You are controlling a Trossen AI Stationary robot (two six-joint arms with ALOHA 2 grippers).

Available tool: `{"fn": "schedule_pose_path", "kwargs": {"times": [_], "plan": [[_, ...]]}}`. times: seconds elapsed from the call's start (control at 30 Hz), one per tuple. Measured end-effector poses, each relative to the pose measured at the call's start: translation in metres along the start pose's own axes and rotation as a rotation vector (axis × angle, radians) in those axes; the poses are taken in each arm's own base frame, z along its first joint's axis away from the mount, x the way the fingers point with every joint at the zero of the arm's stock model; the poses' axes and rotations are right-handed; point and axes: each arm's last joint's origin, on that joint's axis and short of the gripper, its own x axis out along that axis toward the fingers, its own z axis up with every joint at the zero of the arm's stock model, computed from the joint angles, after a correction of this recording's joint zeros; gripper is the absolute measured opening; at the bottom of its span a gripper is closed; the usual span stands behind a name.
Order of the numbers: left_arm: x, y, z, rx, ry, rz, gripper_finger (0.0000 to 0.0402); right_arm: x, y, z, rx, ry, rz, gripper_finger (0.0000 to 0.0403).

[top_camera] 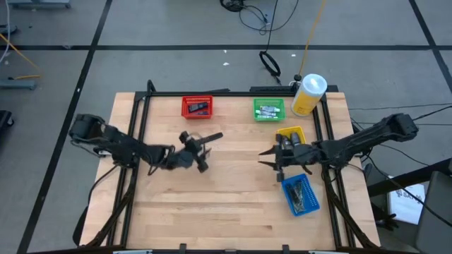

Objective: Pick & Place Travel size toiletries
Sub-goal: Put the black comb into the blue bin

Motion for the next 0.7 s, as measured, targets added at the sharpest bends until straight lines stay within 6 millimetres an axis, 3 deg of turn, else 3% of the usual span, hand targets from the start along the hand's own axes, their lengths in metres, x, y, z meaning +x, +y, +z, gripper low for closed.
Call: {"fn": "schedule_pose_path", "kwargs": {"times": [0.2,0.4,0.7], "plan": [[0.026,0.038,-0.004,0.096,0.192,-0.099,0.0196,0.037,0.003,-0.029,-0.017,-0.131,0.021,0.0116],[0.053,0.055,-0.017,0.197,0.246,-0.092,0.0196,0.067,0.007,-0.052,-0.021,-0.096,0.001,0.0116],[0.082,0.065,-0.038,0.138,0.279,-0.037,0.0195,0.079,0.011,-0.064,-0.036,-0.065,0.001,0.0116]]}}
